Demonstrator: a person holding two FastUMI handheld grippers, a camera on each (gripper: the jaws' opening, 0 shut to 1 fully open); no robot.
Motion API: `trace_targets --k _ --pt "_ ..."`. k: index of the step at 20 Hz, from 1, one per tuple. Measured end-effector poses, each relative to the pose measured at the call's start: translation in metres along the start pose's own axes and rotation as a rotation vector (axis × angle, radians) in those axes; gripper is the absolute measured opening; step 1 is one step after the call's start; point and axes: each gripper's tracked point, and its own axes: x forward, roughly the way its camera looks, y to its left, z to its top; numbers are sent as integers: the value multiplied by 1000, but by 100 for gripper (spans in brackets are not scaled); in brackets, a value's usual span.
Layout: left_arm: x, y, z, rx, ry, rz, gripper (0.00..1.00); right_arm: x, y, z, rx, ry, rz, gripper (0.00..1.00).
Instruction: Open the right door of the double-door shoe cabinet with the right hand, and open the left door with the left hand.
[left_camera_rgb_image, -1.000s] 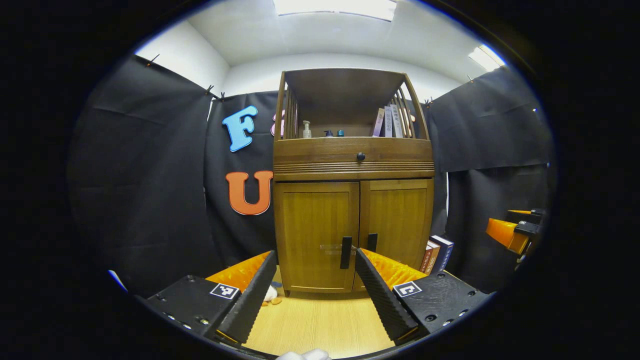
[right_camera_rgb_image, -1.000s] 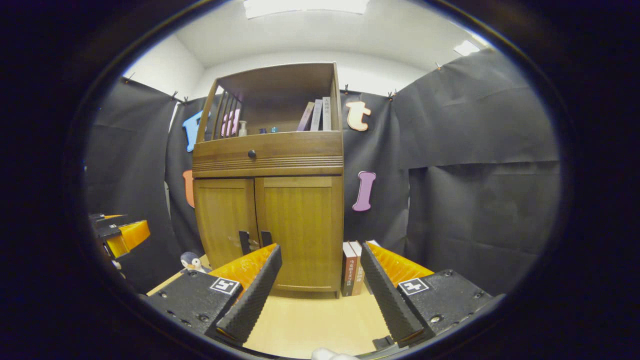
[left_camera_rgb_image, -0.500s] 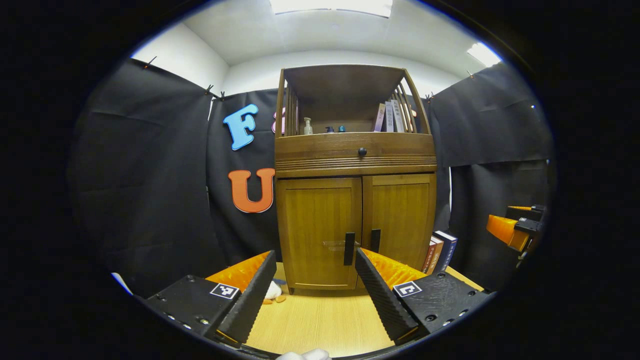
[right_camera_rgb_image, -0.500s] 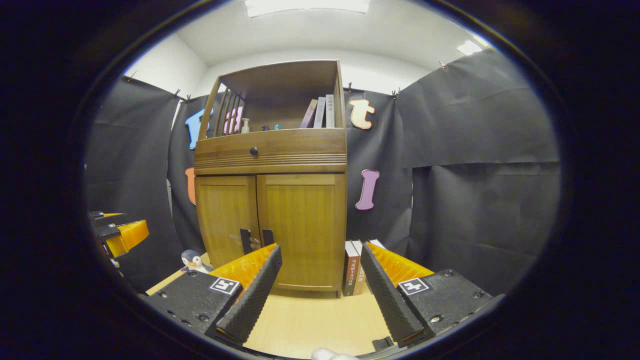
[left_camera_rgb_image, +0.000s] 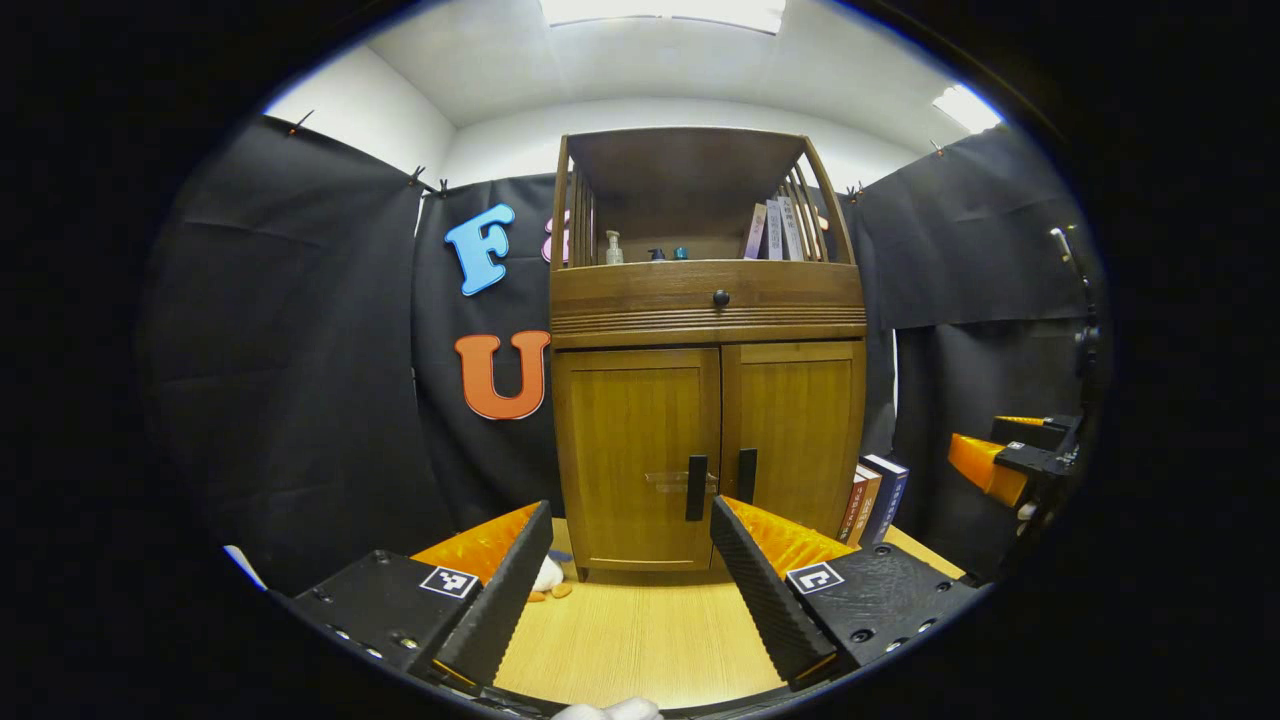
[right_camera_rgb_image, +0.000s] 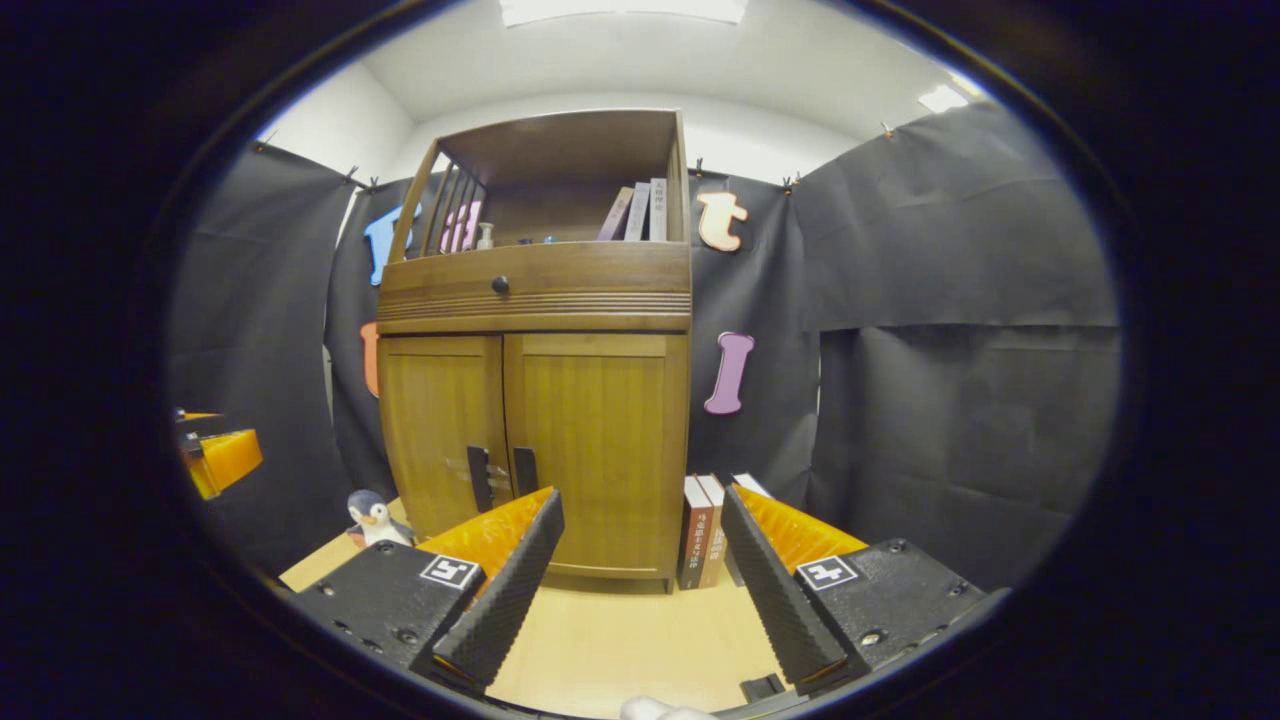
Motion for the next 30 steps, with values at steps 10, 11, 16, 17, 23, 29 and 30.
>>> trace_targets --k 10,11,16,17,23,29,30 --pt "-12 21 -4 1 8 92 96 123 65 -19 -5 16 82 100" --pt "-12 22 -5 3 13 106 96 138 74 -23 6 29 94 100" --pt "-10 21 -12 -8 29 164 96 198 109 -48 24 75 141 100" --pt "-11 22 -13 -9 36 175 96 210 114 -53 22 84 143 100" --pt "-10 23 -17 -2 54 236 96 270 151 -84 1 129 170 100" --pt "-5 22 -20 -14 73 260 96 311 166 -110 -10 164 170 94" --pt "-6 22 -20 -12 74 267 96 316 167 -114 -8 172 168 86"
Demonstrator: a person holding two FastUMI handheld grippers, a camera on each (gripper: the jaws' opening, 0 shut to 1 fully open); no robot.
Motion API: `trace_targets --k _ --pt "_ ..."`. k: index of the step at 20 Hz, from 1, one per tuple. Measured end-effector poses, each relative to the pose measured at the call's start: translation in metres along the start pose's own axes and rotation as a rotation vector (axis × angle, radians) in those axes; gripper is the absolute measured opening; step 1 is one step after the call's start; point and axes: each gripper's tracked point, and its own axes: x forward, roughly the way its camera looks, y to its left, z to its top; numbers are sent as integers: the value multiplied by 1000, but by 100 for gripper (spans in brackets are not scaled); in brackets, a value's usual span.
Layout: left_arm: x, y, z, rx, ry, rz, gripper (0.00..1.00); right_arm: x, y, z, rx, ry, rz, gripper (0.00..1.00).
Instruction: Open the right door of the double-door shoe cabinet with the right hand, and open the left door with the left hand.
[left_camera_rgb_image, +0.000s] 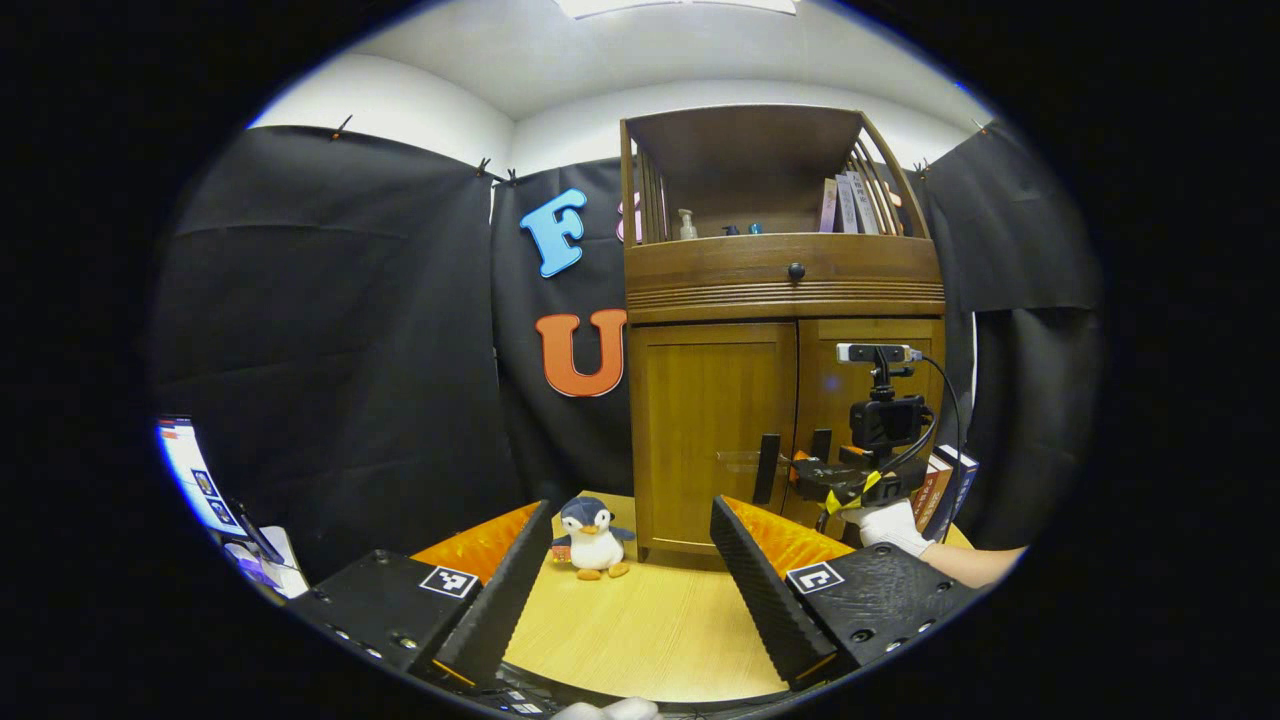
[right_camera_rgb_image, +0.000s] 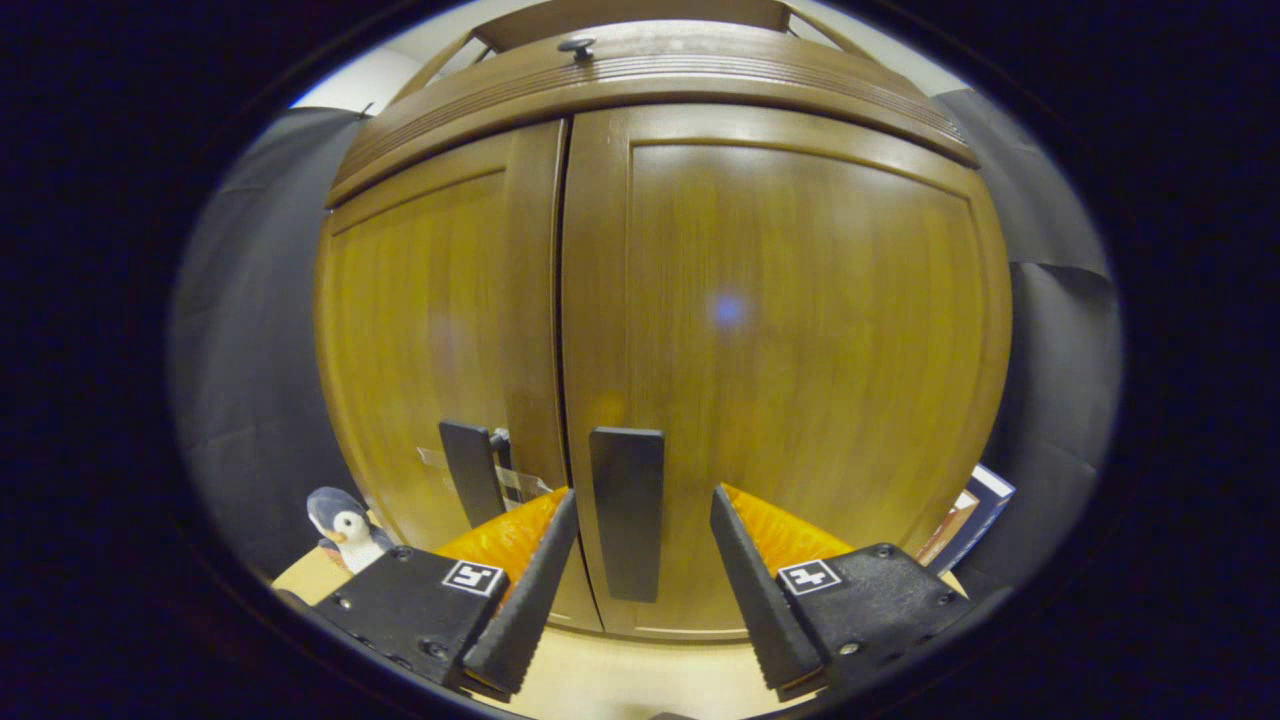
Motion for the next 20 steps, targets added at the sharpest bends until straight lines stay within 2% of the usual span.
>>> trace_targets --k 3,4,5,6,7,8,9,16,20 --pt "1 0 -3 5 8 16 96 10 -3 -4 17 16 -5 77" --pt "2 1 -4 4 11 20 96 10 -4 -5 24 17 -11 69" --pt "3 1 -5 3 14 22 100 11 -2 -5 33 14 0 66" --pt "3 2 -6 1 16 25 100 11 2 -7 36 20 10 62" --pt "4 2 -6 -5 19 26 96 11 5 -7 34 17 18 55" --pt "5 2 -8 -7 20 24 96 9 4 -7 18 16 2 43" --pt "6 2 -8 -10 21 23 96 11 3 -7 11 15 -8 37" --pt "-4 9 -3 -18 -6 21 96 5 5 -11 -6 29 11 32" --pt "-11 13 -6 -22 -9 8 96 -26 2 -18 -24 35 36 32"
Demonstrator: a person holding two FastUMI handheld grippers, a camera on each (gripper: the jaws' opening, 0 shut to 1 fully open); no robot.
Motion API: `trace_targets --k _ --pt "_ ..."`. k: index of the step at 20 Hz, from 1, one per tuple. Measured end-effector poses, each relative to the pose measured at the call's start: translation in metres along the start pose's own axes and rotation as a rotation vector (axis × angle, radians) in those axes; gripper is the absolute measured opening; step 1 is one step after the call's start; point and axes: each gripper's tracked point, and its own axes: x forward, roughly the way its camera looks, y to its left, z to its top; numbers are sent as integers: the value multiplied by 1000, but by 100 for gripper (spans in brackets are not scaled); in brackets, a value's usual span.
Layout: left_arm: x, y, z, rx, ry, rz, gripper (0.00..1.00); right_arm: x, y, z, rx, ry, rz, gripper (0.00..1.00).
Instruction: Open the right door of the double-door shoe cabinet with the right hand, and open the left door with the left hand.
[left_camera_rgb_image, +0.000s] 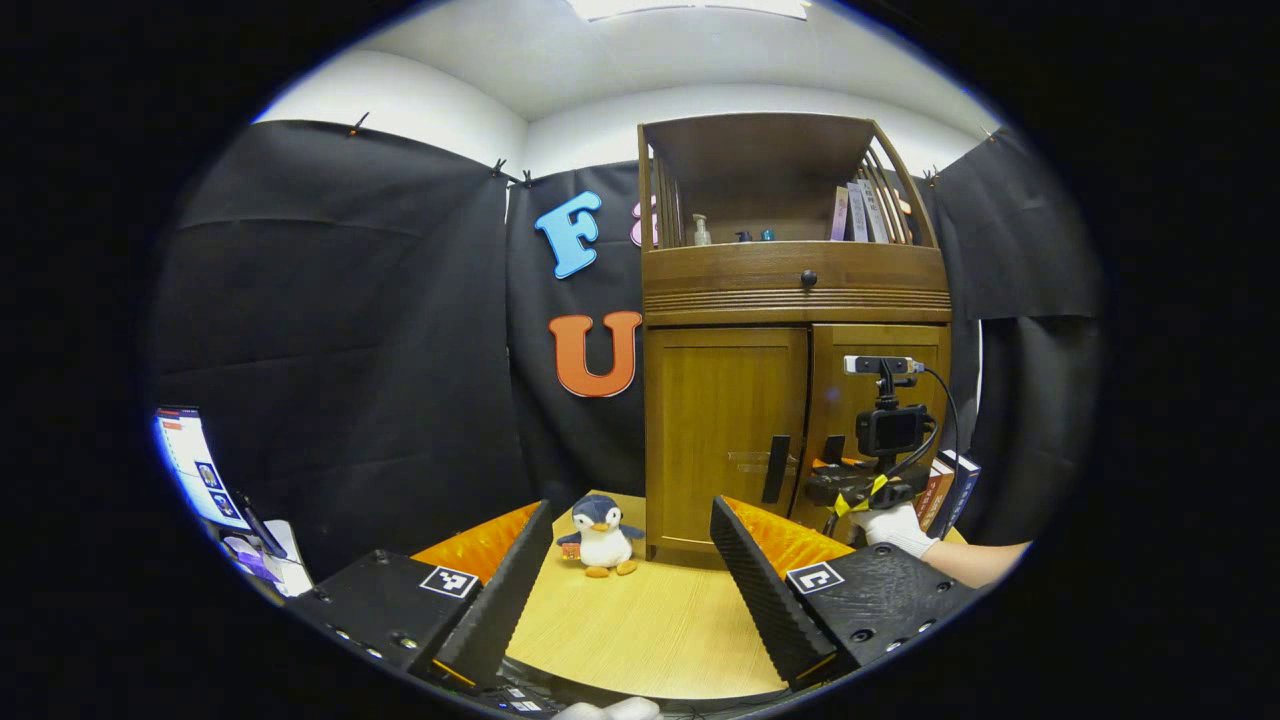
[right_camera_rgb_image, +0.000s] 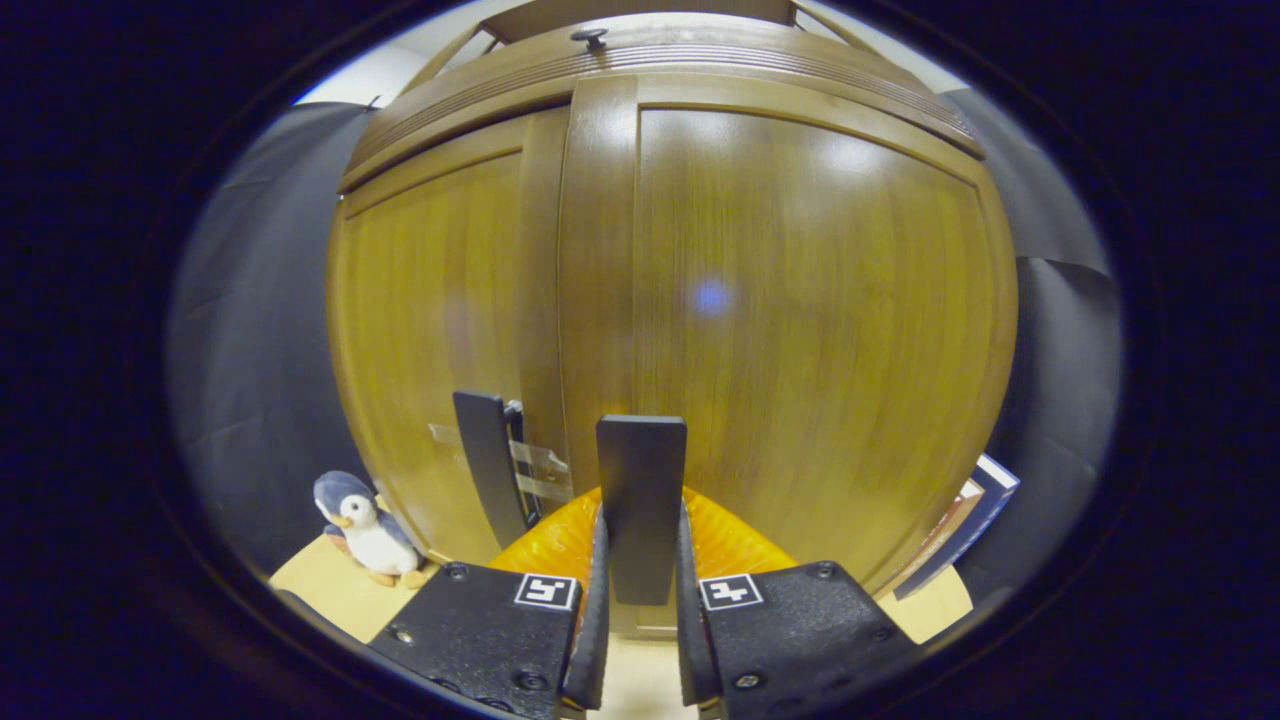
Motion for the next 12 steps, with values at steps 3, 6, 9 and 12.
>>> trace_targets --k 3,6,9,12 --pt "-5 0 -5 6 4 -15 96 -24 -2 -7 -8 -1 22 32" --pt "-11 -3 -9 17 3 -37 96 -49 -8 -13 -5 5 36 32" --pt "-15 -7 -12 17 2 -62 96 -71 -16 -19 -1 10 40 32" --pt "-19 -9 -13 15 1 -84 96 -93 -26 -26 -1 10 35 31"
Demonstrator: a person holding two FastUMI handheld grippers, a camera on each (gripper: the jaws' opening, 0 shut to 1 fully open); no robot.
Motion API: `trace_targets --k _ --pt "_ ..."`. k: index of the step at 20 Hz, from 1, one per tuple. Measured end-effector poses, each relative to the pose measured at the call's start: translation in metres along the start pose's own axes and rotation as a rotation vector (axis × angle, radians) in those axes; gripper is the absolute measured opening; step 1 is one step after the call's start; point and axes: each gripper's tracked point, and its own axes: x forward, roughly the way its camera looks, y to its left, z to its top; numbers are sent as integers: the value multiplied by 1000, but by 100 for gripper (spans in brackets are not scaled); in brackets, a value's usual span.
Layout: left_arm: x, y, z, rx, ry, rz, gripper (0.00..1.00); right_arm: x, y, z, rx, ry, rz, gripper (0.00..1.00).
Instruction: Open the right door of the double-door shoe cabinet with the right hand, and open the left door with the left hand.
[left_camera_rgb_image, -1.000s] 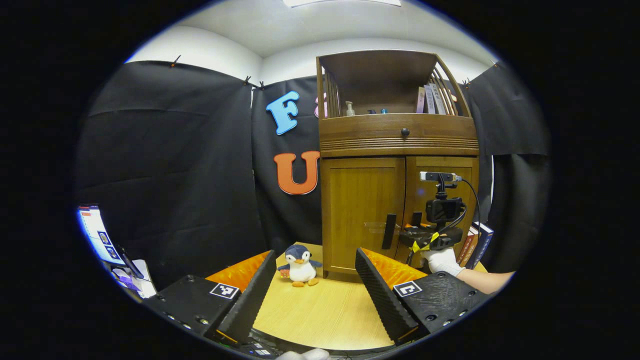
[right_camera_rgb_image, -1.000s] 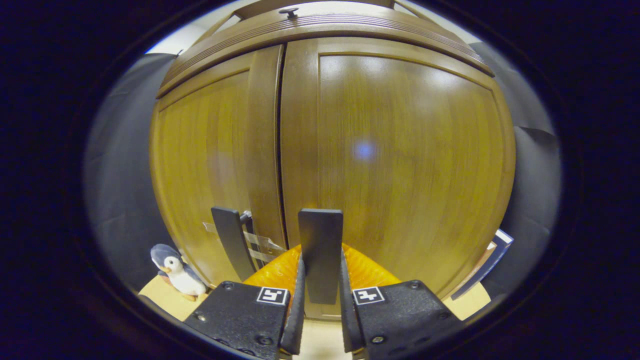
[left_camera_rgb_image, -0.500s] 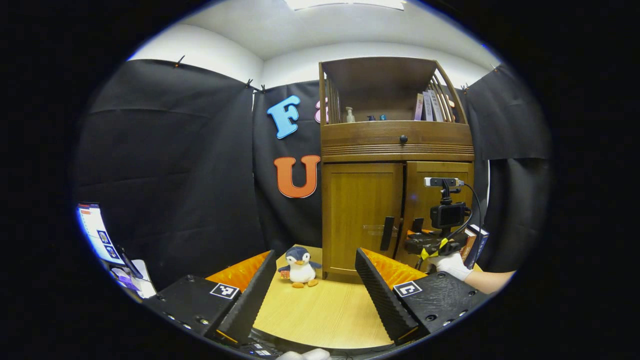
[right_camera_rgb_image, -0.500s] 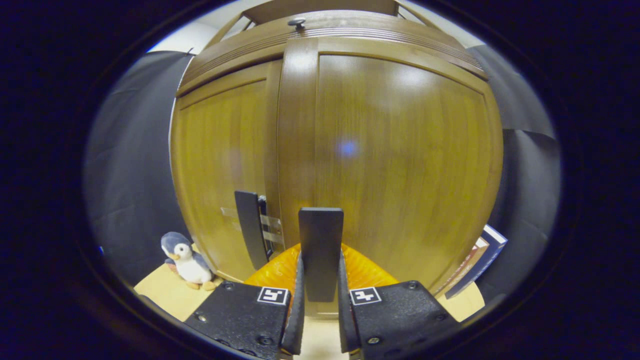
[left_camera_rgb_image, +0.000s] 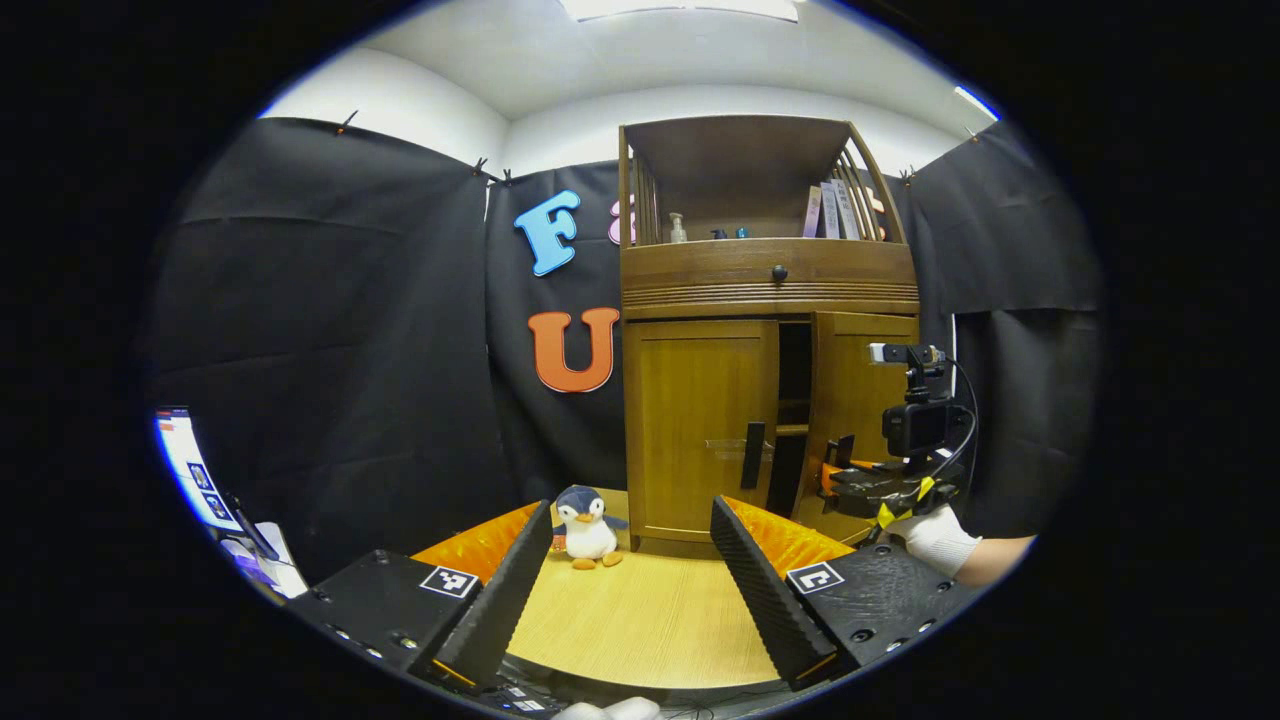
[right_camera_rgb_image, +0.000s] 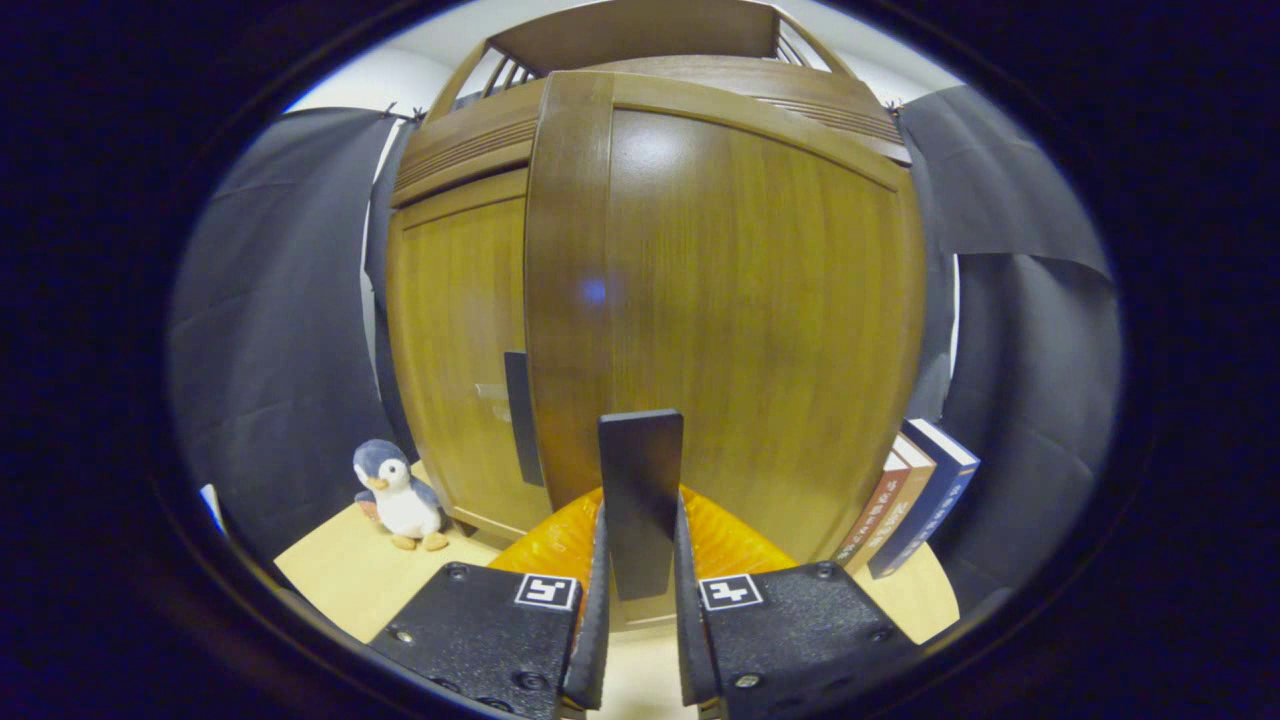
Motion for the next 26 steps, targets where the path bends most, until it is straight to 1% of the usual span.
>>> trace_targets --k 4,7,8,9,14,15,18,23,25,26 --pt "-3 -4 0 1 -6 -31 96 -29 -16 -6 7 0 -11 31" --pt "-2 -10 0 2 -8 -60 96 -47 -29 -11 14 3 -18 29" --pt "-3 -13 0 3 -10 -70 100 -52 -34 -13 16 3 -25 29" --pt "-3 -16 1 5 -13 -80 96 -57 -38 -14 17 2 -34 29" --pt "-2 -30 2 11 -21 -135 96 -81 -63 -21 29 -3 -74 24" --pt "-1 -32 2 10 -22 -146 96 -85 -69 -21 33 -3 -85 25" --pt "-2 -38 3 9 -24 -176 96 -96 -88 -24 47 -2 -119 21" --pt "-3 -51 3 8 -26 -225 96 -108 -116 -27 63 -7 -130 15" --pt "-2 -59 3 8 -25 -239 96 -112 -131 -28 69 -13 -153 13" --pt "-2 -62 3 9 -27 -247 100 -113 -139 -28 72 -14 -168 11"
